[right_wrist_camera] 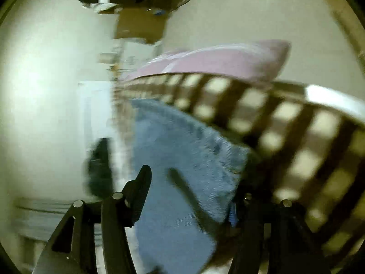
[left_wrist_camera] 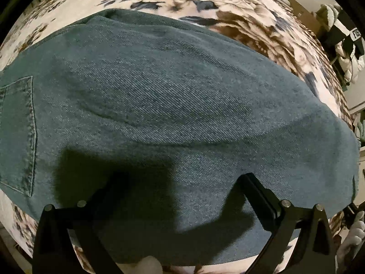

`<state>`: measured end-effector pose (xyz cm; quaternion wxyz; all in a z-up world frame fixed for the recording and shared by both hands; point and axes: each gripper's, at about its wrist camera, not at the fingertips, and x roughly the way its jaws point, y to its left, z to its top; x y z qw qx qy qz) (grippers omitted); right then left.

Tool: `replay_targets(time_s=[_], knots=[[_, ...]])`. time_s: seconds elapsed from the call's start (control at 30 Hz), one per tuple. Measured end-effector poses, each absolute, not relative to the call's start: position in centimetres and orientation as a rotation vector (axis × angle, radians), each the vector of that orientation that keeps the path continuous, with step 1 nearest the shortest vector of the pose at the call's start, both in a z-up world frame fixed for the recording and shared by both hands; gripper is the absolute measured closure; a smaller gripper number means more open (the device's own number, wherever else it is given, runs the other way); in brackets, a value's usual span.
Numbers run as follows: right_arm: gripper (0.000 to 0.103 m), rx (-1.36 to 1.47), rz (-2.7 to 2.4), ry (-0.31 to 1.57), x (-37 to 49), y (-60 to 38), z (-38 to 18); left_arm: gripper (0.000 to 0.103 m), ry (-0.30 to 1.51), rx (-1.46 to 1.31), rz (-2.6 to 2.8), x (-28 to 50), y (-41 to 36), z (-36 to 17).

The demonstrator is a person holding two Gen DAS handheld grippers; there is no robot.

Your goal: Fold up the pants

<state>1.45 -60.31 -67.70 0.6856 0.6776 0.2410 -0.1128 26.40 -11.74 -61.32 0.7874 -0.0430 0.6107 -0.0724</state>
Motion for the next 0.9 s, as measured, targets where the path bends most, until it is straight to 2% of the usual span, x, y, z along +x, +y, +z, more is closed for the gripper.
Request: replay_targets(time_s=[0.17, 0.23, 0.27, 0.3, 0.33, 0.53, 0.73, 0.9], knots=[[0.043, 1.412, -0.244, 0.621, 2.8, -59.6, -68.5, 0.0, 1.313, -0.093, -0.154, 26.3, -11.7, -61.3], [0.046, 1.404, -0.246, 0.617, 3.3, -59.6, -68.5, 0.0, 1.316, -0.093, -0.154, 26.3, -11.7, -61.2], [0.06, 1.393, -0.251, 0.609, 3.5, -59.5, -68.1, 0.0, 1.319, -0.093, -0.155, 26.3, -11.7, -61.2], [0.088, 1.371, -0.265, 0.606, 3.7, -59.6, -67.7, 0.0, 1.32, -0.094, -0.156, 26.3, -11.7, -61.2], [0.092, 1.343, -0.277, 0.608, 3.8, -59.7, -67.3, 0.0, 1.32, -0.095, -0.155, 26.3, -11.6, -61.1], [0.094, 1.243, -0.364, 0.633, 4.1, -58.2, -63.6, 0.0, 1.322, -0.096, -0.16, 26.6, -11.8, -60.2], [0.094, 1.106, -0.315, 0.606, 6.0, -55.1, -54.6, 0.0, 1.25, -0.171, -0.181, 26.5, -10.3, -56.1], [0.094, 0.979, -0.186, 0.632, 9.7, -48.3, -48.2, 0.0, 1.208, -0.279, -0.188, 26.1, -7.2, -52.7]])
